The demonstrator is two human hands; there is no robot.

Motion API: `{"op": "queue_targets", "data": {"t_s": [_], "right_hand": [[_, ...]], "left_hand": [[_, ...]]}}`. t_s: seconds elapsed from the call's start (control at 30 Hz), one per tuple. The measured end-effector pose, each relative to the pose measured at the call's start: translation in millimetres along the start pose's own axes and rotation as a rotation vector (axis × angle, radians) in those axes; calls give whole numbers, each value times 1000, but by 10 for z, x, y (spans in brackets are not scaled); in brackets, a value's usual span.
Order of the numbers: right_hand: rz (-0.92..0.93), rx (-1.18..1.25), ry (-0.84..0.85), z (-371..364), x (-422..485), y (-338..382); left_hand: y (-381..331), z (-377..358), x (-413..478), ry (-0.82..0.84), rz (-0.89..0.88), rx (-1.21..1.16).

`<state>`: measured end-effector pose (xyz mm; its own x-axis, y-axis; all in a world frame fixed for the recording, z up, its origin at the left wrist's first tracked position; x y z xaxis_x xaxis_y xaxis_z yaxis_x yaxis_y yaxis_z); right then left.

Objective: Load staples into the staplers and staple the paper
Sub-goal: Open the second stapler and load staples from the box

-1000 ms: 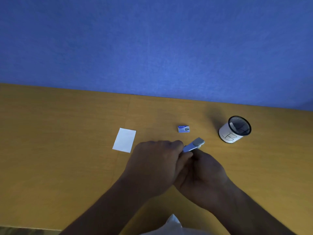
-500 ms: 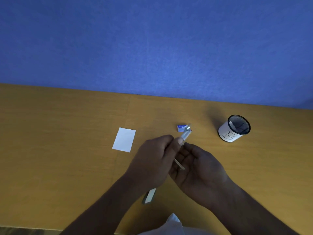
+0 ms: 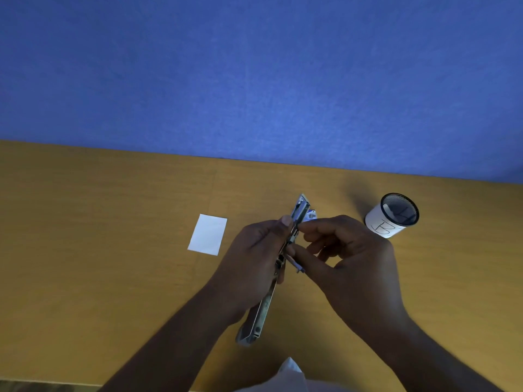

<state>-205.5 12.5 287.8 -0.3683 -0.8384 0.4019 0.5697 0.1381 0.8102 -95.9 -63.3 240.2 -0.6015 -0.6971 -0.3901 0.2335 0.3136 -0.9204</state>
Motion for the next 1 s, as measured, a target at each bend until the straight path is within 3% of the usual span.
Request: {"op": "queue_targets", "data": {"t_s": [0.27, 0.53, 0.67, 0.83, 1.0], "right_hand": [[9, -66, 8, 18, 25, 38], [-79, 42, 52, -28, 29, -35], [-224, 232, 49, -24, 60, -108], [-660, 830, -39, -47, -19, -502], [-857, 816, -147, 207, 96, -1210]], "left_hand": [[-19, -30, 16, 33, -19, 1], [15, -15, 16, 20, -6, 16], [25, -7, 27, 35, 20, 3], [125, 66, 56, 22, 93, -45], [286, 174, 148, -36, 166, -37]]}}
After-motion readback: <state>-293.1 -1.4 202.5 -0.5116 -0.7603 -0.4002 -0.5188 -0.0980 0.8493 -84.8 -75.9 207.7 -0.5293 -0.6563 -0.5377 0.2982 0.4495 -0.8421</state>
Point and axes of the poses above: each hand's wrist, its own x-axis towards the middle knuckle, its own z-axis out of the back of the hand, y = z × x, the point moved 7 cm from there along x, towards the middle knuckle, and after that the axes turned 7 degrees about z, right-handed, at the moved point
